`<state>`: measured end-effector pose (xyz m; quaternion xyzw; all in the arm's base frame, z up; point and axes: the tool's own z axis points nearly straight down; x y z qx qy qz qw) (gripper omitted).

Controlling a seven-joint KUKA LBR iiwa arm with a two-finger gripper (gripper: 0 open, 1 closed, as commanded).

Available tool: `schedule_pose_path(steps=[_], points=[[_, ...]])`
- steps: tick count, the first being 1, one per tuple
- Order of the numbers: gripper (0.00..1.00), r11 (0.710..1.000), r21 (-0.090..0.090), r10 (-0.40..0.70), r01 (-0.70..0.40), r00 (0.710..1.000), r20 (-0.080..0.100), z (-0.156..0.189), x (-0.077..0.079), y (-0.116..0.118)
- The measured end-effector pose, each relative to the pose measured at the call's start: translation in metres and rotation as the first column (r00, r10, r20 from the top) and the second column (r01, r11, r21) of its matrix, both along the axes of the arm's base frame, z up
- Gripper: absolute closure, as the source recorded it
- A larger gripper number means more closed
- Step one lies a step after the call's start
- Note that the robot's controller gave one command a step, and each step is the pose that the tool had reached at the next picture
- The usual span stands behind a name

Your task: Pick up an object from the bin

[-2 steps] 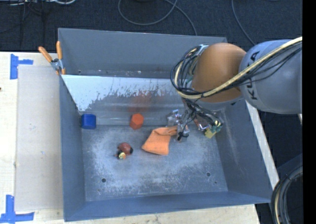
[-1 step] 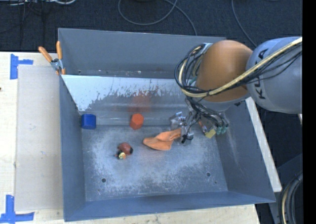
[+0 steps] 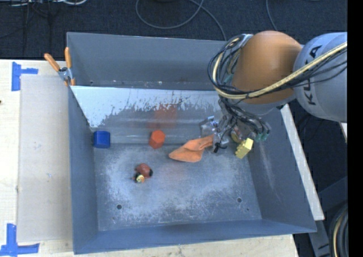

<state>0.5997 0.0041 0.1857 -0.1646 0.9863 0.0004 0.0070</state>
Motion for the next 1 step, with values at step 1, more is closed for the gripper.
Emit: schedule_pose_path(steps=[1], points=[[1.0,1.0,0.0,0.031,-0.031,0.999,-0.021,0.0428,0.0,0.0143]])
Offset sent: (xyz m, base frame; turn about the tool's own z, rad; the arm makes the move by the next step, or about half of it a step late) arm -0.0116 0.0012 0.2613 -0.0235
